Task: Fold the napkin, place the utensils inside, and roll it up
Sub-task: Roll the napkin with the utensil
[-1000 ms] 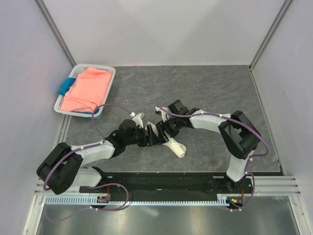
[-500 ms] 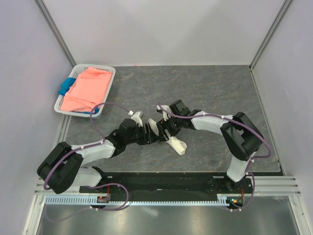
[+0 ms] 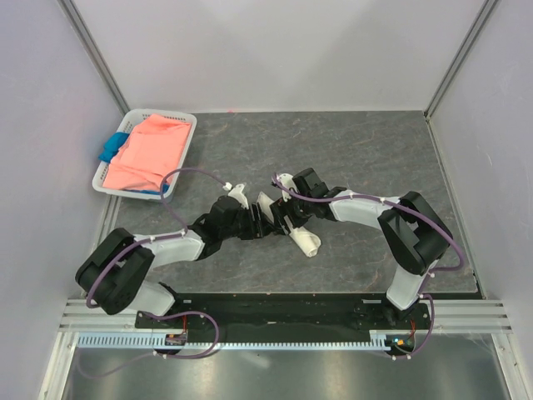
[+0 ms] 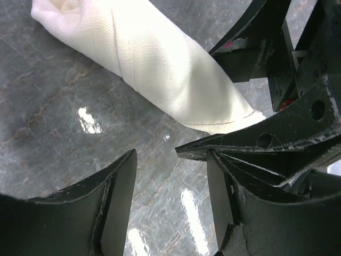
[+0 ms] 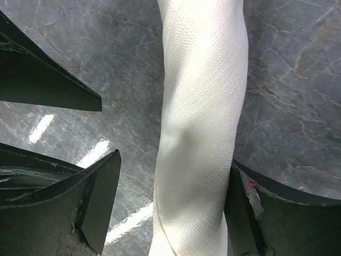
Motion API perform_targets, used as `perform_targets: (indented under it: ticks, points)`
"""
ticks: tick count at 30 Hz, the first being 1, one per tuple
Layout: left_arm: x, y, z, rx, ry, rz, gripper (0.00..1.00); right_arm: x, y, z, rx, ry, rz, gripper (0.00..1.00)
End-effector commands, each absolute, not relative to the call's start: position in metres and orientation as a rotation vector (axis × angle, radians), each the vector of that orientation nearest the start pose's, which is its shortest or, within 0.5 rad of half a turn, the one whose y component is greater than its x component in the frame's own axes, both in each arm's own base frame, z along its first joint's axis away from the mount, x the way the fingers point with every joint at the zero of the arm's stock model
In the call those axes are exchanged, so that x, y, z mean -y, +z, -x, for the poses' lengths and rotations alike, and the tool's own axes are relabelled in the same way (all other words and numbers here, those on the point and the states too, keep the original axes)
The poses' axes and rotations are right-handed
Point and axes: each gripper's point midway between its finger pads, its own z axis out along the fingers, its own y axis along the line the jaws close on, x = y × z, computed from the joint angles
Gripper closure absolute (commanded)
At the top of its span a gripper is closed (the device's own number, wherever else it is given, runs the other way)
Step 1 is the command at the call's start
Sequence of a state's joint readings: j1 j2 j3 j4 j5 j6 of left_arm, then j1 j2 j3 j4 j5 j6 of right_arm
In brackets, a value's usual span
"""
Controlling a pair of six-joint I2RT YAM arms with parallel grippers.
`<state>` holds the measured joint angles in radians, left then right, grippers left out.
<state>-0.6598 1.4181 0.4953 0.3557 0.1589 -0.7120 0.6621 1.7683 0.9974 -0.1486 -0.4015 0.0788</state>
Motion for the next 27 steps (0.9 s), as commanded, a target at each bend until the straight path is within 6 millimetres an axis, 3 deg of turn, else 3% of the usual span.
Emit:
perform_targets:
  ticks: [1, 7, 12, 17, 27]
  points:
    - [0.256, 0.090, -0.314, -2.082, -0.767, 0.058, 0.39, -0.308, 0.027, -0.218, -2.458, 1.010, 1.047, 0.21]
    - [0.245, 0.097, -0.309, -2.063, -0.728, 0.032, 0.40, -0.310, 0.004, -0.192, -2.548, 1.179, 1.089, 0.32]
    - [0.228, 0.114, -0.296, -1.994, -0.741, 0.085, 0.40, -0.314, 0.003, -0.176, -2.539, 1.308, 1.133, 0.36]
    - [0.215, 0.115, -0.290, -1.949, -0.729, 0.114, 0.42, -0.310, -0.001, -0.169, -2.559, 1.326, 1.134, 0.36]
    - [0.227, 0.107, -0.283, -1.962, -0.824, 0.116, 0.43, -0.311, -0.005, -0.171, -2.585, 1.300, 1.100, 0.36]
